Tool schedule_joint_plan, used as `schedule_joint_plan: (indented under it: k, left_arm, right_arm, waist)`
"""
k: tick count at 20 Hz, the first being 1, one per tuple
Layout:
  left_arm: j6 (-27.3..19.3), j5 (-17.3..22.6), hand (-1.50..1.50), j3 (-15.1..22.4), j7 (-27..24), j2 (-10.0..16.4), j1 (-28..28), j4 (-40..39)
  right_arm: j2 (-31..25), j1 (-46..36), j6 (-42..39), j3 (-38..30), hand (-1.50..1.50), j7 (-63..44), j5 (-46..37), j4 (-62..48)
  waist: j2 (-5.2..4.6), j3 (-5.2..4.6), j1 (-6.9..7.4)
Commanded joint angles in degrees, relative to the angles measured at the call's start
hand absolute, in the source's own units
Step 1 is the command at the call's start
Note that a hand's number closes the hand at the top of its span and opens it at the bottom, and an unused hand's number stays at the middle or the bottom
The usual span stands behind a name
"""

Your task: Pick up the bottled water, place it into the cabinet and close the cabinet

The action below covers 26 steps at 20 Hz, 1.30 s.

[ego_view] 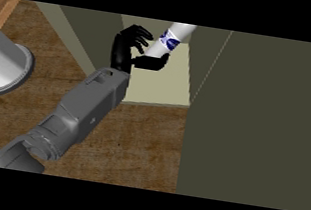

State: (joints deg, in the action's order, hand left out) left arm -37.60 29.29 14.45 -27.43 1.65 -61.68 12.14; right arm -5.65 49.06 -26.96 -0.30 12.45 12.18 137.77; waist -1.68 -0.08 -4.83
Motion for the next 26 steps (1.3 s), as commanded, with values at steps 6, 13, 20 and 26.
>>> schedule_joint_plan:
  k: [6,13,20,26]
  left_arm:
    - [-3.8,-3.2,-1.5,0.6,-2.8,2.7,-5.3,-6.3]
    - [1.5,-3.7,-1.5,0.5,-3.8,1.9,-6.0,-6.9]
    - [10.0,1.0,-1.5,-5.1,-11.5,1.1,-6.3,-0.7]
    - [15.5,1.3,-1.5,-6.4,-12.0,0.0,-6.2,-0.2]
  right_arm:
    - [-1.0,1.4,-1.6,-0.3,-1.5,-1.1,4.4,2.8]
    - [-0.4,2.3,-2.8,1.1,-1.5,-0.2,4.6,3.0]
    - [-0.4,2.1,-3.7,2.1,-1.5,1.0,2.2,1.3]
    - [0.7,5.3,-3.6,3.1,-1.5,0.6,2.3,2.9]
  waist:
    - [-0.48,-0.01,-1.45]
    - [-0.46,-0.06,-1.13]
    - [0.21,-0.05,0.37]
    - [1.07,0.03,1.91]
